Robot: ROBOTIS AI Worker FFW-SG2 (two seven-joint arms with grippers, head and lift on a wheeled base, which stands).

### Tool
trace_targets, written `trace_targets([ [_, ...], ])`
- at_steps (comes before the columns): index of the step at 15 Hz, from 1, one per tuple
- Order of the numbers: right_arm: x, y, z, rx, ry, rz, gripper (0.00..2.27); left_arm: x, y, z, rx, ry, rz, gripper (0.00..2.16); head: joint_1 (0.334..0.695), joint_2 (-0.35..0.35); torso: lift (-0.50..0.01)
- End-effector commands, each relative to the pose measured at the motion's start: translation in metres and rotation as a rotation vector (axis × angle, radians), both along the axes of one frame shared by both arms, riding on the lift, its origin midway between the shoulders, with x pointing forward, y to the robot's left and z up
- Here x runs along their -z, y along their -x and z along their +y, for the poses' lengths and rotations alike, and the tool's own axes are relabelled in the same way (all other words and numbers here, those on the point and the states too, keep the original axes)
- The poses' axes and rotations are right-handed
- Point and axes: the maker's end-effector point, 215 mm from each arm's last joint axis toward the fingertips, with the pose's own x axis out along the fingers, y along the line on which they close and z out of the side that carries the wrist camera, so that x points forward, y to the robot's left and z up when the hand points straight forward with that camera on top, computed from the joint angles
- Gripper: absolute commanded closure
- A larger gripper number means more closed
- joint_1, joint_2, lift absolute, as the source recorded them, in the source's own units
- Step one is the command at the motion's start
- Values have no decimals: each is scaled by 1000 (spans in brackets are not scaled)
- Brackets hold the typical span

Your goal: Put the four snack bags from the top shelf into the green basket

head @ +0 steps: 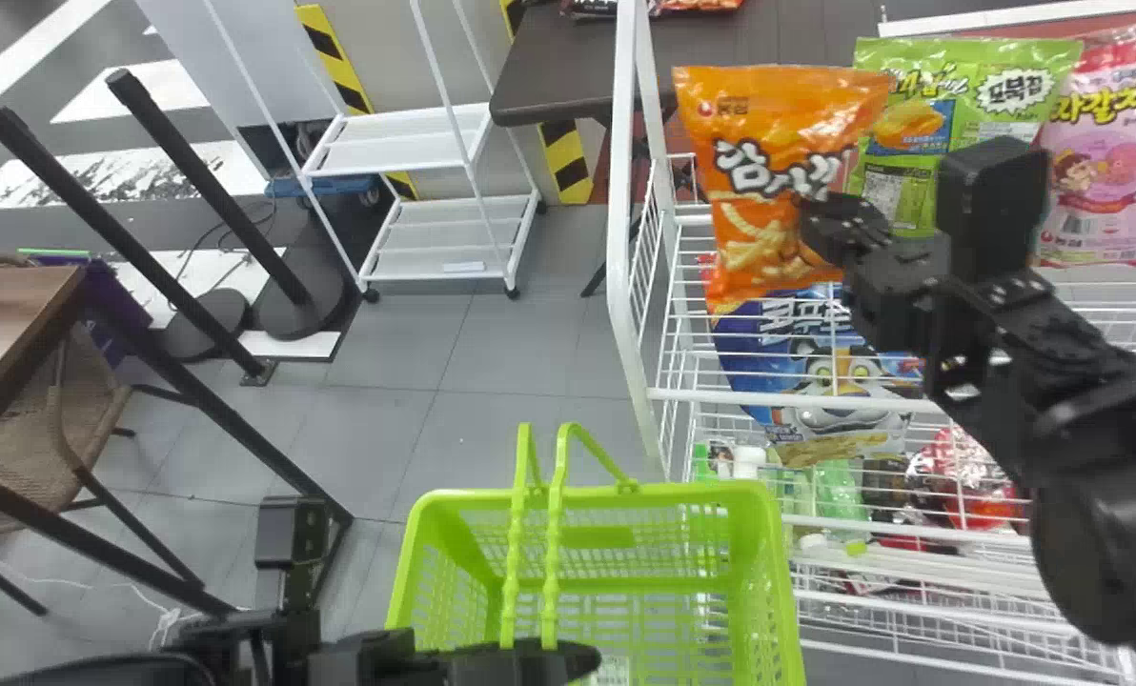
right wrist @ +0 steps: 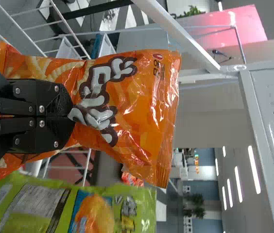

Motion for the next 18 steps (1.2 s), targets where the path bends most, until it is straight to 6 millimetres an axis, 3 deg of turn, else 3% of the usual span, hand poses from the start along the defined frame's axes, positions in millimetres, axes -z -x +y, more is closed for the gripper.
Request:
trace_targets([
  [1,-1,47,-17,29,-42,86,2226,-6,-12,2,-1,8,-7,2148,695,268,0],
  [2,-6,69,-19,24,-87,124,2226,-8,-15,2,0,10,-11,2148,695,260,0],
  [7,16,169,-4,-73,-155,372,2226,-6,-19,-1,8,5,-1,2148,695,283,0],
  [11,38,234,41,-242,-191,569,2226,-6,-19,-2,8,8,1,2148,695,350,0],
  [15,59,268,92,-384,-183,690,2223,-4,-19,-7,12,13,4,2148,695,350,0],
  [18,95,276,128,-426,-125,733,2223,-4,-17,-17,35,26,14,2148,695,350,0],
])
